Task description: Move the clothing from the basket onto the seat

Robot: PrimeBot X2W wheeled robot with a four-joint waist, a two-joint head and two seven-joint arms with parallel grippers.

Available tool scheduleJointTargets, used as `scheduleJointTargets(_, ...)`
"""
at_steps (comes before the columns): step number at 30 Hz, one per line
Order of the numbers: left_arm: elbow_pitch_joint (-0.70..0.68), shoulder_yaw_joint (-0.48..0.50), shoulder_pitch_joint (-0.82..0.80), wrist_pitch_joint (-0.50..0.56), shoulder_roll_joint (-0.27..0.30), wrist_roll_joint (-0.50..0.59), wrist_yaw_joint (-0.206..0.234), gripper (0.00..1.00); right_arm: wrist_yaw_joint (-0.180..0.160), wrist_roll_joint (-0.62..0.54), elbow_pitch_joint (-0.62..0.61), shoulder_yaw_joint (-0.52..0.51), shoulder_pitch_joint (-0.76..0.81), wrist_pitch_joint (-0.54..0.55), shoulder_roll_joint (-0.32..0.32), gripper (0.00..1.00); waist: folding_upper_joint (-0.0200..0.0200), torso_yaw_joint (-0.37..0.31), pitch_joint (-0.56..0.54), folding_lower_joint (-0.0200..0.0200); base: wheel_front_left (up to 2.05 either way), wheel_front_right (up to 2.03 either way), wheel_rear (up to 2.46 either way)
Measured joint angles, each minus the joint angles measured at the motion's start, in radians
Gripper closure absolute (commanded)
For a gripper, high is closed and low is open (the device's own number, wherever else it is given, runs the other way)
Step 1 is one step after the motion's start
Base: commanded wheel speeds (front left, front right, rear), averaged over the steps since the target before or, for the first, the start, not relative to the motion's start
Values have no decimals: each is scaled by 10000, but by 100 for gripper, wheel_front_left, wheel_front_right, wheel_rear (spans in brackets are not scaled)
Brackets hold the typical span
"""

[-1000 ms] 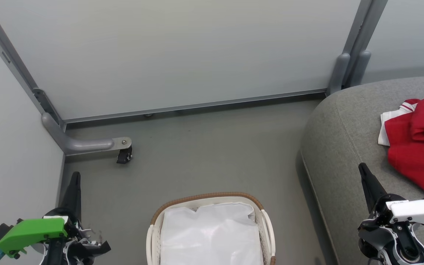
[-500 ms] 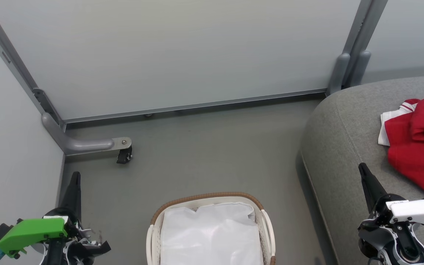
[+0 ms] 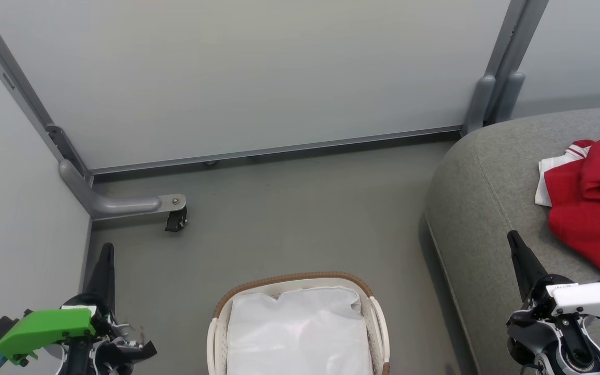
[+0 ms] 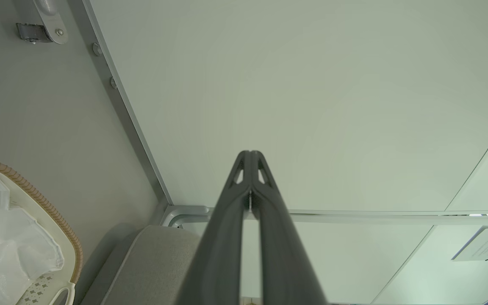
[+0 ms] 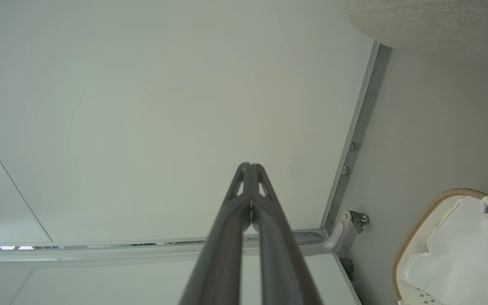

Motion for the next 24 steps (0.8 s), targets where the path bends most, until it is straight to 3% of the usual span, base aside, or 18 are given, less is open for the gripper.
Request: scheduleJointTargets(24,-2,0,0,0,0,0,0,100,0,0,0,0,0,0,0,100,0,0,0,0,0,0,0)
